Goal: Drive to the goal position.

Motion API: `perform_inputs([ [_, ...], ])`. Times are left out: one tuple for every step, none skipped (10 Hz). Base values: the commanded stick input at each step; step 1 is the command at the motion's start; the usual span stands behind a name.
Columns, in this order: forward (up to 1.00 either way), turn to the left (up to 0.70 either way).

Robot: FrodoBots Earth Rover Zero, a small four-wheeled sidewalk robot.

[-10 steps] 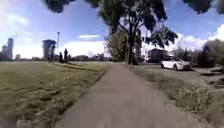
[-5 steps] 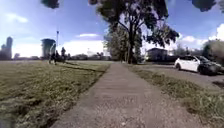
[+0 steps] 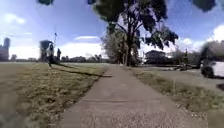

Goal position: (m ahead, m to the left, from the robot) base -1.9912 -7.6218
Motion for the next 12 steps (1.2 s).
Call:
perform_inputs([
  [1.0,0.0],
  [1.0,0.0],
  [1.0,0.0],
  [1.0,0.0],
  [1.0,0.0],
  [1.0,0.0],
  [1.0,0.0],
  [1.0,0.0],
  [1.0,0.0],
  [1.0,0.0],
  [1.0,0.0],
  [1.0,0.0],
])
